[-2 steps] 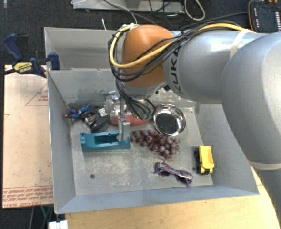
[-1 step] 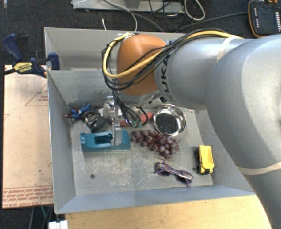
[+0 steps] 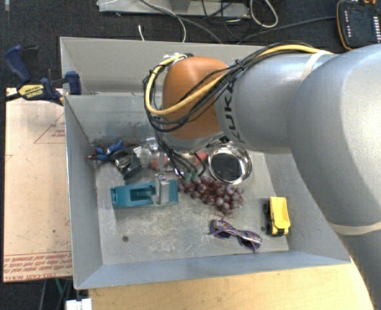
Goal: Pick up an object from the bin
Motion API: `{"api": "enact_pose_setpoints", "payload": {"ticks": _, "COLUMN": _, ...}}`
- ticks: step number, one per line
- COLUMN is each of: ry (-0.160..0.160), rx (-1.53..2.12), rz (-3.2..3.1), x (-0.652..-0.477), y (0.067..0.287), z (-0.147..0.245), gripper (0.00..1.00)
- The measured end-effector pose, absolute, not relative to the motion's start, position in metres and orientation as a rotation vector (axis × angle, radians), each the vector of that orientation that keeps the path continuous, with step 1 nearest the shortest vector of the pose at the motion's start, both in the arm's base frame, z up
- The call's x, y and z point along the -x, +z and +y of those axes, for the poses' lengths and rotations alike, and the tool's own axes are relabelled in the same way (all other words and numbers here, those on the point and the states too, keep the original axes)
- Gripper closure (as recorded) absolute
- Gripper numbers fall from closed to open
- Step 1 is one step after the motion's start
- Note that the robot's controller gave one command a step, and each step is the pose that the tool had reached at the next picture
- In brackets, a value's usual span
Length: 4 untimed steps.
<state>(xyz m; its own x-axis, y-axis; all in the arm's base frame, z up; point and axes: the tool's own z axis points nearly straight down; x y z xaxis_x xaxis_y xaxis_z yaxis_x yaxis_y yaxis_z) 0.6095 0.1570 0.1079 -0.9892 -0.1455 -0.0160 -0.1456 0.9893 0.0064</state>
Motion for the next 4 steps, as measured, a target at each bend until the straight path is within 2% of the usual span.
{"api": "enact_pose_setpoints", "payload": {"ticks": 1, "ry": 0.009, "rx": -0.328, "rz": 3.115, "x": -0.5417, "y": 0.0955, "z": 0.1657, "gripper": 1.0}}
{"api": "enact_pose_setpoints", "payload": {"ticks": 4, "ry": 0.011, "rx": -0.331, "rz": 3.114, "x": -0.5418, "y": 0.0955, "z": 0.1654, "gripper": 1.0}}
